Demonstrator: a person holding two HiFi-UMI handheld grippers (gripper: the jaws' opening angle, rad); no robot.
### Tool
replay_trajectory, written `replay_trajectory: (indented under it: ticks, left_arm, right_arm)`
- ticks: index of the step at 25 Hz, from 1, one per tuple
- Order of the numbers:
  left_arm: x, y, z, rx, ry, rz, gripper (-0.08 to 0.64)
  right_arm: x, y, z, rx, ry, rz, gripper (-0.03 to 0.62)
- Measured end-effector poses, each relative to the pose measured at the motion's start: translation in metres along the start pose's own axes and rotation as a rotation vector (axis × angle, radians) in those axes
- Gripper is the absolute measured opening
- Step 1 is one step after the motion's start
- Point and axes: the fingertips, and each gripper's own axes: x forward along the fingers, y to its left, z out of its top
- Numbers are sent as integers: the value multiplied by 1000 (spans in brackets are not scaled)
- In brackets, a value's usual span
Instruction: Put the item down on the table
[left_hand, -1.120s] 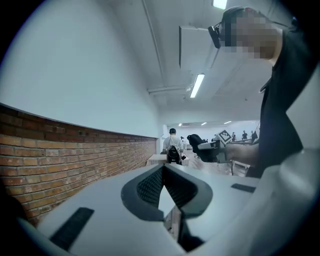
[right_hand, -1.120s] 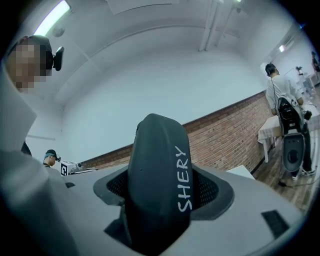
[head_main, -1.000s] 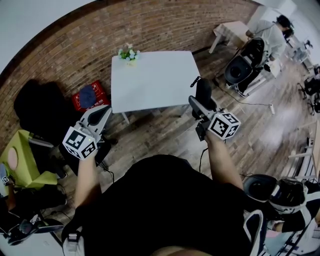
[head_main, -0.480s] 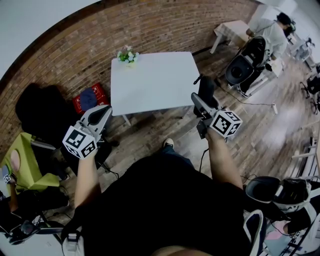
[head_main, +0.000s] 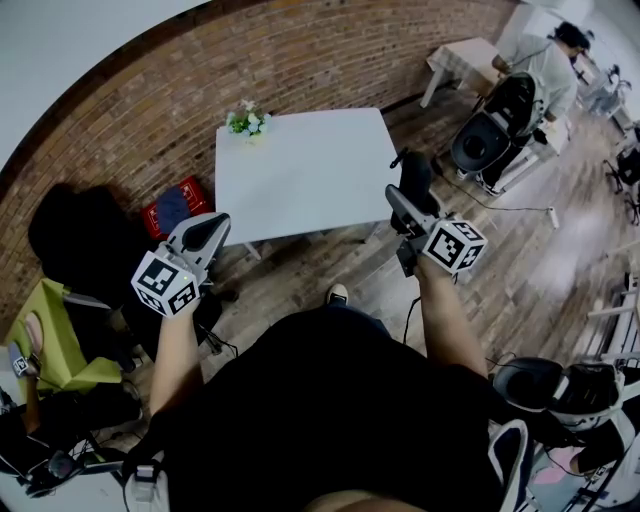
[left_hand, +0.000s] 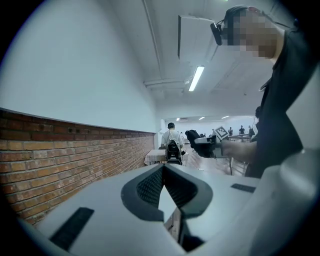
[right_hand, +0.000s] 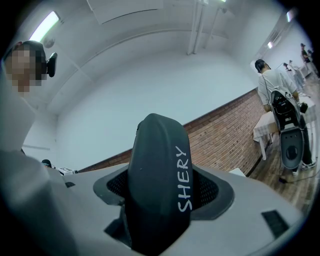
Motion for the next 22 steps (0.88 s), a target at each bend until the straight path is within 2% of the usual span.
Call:
replay_trajectory:
  ticks: [9, 22]
  left_arm:
    - [25, 17, -11, -20, 18, -24, 11]
    - [36, 37, -29, -61, 41, -7, 11]
  right_arm:
    - [28, -15, -4, 4, 30, 6, 345]
    - [47, -24, -13, -6, 50, -5, 345]
